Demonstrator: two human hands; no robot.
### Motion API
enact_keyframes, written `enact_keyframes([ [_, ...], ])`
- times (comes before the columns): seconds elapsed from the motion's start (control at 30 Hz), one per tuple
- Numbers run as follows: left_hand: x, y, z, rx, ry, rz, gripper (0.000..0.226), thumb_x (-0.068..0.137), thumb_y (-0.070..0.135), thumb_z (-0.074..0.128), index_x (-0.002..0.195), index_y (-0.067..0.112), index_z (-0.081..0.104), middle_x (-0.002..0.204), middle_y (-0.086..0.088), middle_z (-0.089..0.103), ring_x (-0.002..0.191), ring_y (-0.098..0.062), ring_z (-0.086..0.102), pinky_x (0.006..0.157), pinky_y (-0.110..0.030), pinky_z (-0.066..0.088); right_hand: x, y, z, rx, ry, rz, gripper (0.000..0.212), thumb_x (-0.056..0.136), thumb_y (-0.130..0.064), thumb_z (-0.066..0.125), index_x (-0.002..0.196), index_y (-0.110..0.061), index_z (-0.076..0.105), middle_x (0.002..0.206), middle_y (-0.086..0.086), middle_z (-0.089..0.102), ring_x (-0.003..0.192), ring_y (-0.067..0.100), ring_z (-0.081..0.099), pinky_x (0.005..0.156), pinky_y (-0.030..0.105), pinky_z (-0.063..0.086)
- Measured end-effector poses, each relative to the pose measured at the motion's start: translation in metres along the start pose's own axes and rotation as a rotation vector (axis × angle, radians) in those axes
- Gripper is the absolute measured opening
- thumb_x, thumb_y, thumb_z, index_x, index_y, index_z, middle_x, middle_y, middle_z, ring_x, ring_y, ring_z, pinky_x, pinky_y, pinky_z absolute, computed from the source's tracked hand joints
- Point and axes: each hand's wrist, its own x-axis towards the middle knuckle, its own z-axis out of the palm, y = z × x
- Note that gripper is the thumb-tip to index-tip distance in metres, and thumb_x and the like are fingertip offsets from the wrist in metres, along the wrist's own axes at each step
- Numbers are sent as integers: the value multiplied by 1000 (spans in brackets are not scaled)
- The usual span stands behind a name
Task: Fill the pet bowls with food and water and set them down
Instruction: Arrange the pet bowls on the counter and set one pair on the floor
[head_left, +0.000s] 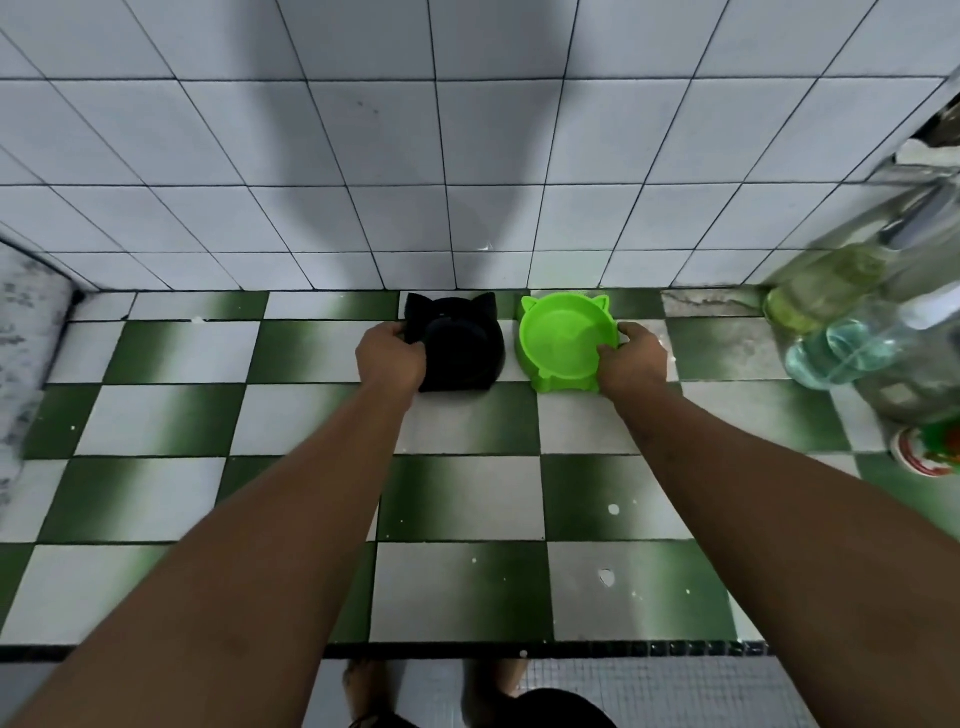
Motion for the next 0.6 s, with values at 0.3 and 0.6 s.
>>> enact_keyframes([
  [0.3, 2, 4, -2, 142, -3, 50, 37, 87, 4, 63, 122, 9, 72, 110, -14, 74, 96, -30, 70, 81, -30, 56, 1, 3, -1, -20, 10, -8, 48, 91, -19, 65, 137, -11, 56, 126, 16, 67, 119, 33, 60, 99, 34, 46],
  [0.6, -7, 9, -11, 146, 40, 94, 53, 93, 23, 65, 143, 8, 56, 136, -14, 63, 121, -28, 62, 90, -25, 45, -17, -8, -7, -22, 102, -155, 44, 88, -27, 62, 128, -11, 60, 118, 15, 68, 108, 34, 64, 86, 36, 51],
])
